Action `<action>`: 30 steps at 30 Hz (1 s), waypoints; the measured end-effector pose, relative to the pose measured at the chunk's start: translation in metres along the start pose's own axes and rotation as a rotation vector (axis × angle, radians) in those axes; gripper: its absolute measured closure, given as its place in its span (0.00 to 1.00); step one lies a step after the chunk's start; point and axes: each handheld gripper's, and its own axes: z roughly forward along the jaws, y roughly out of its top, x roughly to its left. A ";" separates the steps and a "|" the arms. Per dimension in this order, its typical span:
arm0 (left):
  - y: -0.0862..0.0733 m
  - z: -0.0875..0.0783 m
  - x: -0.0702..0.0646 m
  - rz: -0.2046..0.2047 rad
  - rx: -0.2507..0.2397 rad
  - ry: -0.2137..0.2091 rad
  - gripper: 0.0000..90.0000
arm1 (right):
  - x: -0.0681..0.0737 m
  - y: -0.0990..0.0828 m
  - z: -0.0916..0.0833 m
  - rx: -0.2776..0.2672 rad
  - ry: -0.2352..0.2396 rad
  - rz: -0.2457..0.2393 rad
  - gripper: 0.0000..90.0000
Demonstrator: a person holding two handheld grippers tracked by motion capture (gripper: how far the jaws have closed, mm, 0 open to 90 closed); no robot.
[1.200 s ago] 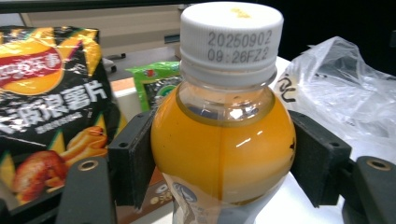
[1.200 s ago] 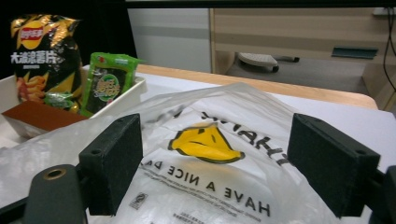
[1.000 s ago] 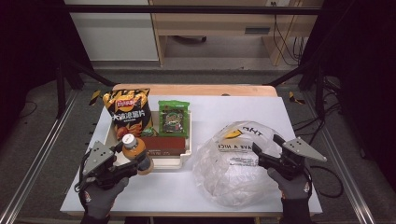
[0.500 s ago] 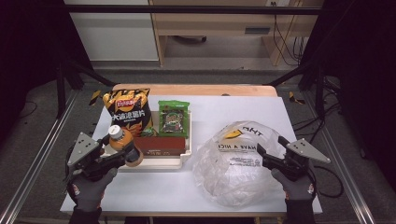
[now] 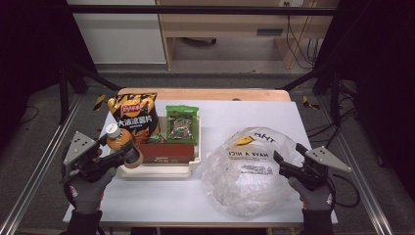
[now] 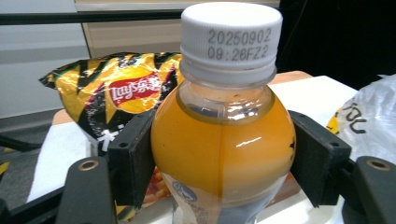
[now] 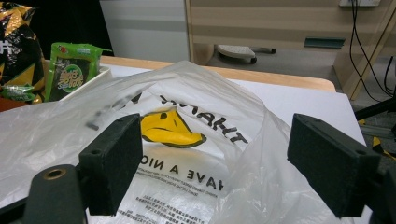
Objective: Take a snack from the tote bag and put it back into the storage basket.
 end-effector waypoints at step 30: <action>-0.017 0.023 0.036 -0.034 0.026 0.109 0.33 | -0.003 -0.003 0.002 0.004 -0.005 0.001 0.21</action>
